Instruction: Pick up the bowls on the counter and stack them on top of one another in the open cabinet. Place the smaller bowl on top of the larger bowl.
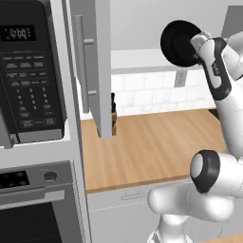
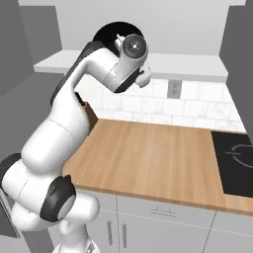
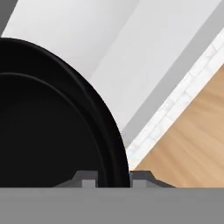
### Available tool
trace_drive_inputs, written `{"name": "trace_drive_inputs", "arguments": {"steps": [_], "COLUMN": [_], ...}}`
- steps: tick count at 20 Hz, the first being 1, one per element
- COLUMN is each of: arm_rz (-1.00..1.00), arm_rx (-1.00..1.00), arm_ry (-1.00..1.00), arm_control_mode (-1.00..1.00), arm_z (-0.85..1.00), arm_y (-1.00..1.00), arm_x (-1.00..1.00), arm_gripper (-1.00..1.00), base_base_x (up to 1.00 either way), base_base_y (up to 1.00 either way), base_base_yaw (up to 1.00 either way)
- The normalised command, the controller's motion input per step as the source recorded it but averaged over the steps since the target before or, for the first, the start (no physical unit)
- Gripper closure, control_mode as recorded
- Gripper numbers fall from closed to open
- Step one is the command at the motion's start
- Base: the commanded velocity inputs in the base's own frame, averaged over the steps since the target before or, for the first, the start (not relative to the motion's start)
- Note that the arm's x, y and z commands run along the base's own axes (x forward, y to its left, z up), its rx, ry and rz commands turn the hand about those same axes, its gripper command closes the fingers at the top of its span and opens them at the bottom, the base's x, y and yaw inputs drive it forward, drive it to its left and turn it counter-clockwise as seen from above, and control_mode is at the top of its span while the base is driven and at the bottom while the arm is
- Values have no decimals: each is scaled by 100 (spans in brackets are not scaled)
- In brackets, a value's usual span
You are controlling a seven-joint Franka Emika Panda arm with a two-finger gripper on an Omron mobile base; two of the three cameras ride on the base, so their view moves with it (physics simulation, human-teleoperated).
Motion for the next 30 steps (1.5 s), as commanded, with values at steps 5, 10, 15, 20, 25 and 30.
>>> {"name": "trace_drive_inputs", "arguments": {"steps": [5,10,15,20,25,30], "arm_rz": [-2,-7,-16,-1,0,0], "arm_rx": [-4,-7,-3,0,3,7], "arm_ry": [24,16,2,-5,-29,-33], "arm_control_mode": [-100,-100,-100,-100,-100,-100], "arm_z": [-7,-18,0,-8,-53,-100], "arm_y": [10,19,31,-6,-31,-50], "arm_x": [100,100,95,-27,-100,-100], "arm_gripper": [100,100,-100,-100,-100,-100], "base_base_x": [0,0,0,0,0,0], "base_base_y": [0,0,0,0,0,0], "base_base_yaw": [0,0,0,0,0,0]}}
